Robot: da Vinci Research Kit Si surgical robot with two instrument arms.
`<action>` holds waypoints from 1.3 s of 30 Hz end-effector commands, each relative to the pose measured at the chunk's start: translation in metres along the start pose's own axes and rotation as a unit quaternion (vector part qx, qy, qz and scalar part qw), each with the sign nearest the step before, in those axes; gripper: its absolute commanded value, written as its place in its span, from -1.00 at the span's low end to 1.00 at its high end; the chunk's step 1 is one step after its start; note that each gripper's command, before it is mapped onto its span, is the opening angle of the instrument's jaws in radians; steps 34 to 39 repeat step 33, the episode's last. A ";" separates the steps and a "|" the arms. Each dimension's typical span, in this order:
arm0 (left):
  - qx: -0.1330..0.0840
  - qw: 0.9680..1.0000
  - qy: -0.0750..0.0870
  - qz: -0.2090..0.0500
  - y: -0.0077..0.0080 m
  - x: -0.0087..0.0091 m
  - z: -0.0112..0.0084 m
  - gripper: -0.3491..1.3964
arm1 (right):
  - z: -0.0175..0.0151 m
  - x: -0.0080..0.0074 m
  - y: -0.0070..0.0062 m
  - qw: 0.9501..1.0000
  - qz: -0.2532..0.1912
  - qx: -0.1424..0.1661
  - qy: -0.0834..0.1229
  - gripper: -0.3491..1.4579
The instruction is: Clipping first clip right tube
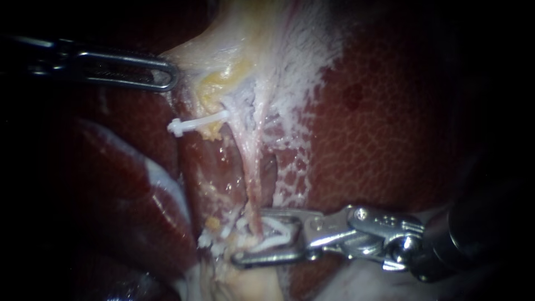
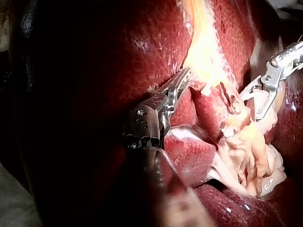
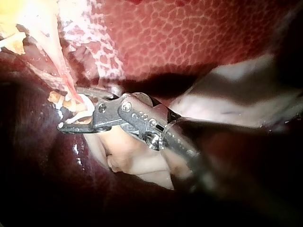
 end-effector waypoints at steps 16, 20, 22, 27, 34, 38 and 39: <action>-0.001 1.000 0.000 0.000 -0.0001 0.0000 0.0001 -1.00 | -0.0010 -0.0005 0.0014 0.998 0.066 0.009 -0.004 -1.00; -0.001 1.000 0.000 0.000 -0.0001 0.0000 0.0001 -1.00 | -0.0010 -0.0007 0.0017 0.998 0.066 0.013 -0.007 -1.00; -0.001 1.000 0.000 0.000 -0.0001 0.0000 0.0001 -1.00 | -0.0010 -0.0008 0.0016 0.998 0.065 0.014 -0.008 -1.00; -0.001 1.000 0.000 0.000 -0.0001 0.0000 0.0001 -1.00 | -0.0010 -0.0008 0.0016 0.998 0.064 0.018 -0.009 -1.00; -0.001 1.000 0.000 0.000 -0.0001 0.0000 0.0001 -1.00 | -0.0010 -0.0008 0.0016 0.998 0.063 0.019 -0.010 -1.00; -0.001 1.000 0.000 0.000 -0.0001 0.0000 0.0001 -1.00 | -0.0010 -0.0008 0.0016 0.998 0.063 0.019 -0.010 -1.00; -0.001 1.000 0.000 0.000 -0.0001 0.0000 0.0001 -1.00 | -0.0010 -0.0008 0.0016 0.998 0.063 0.019 -0.010 -1.00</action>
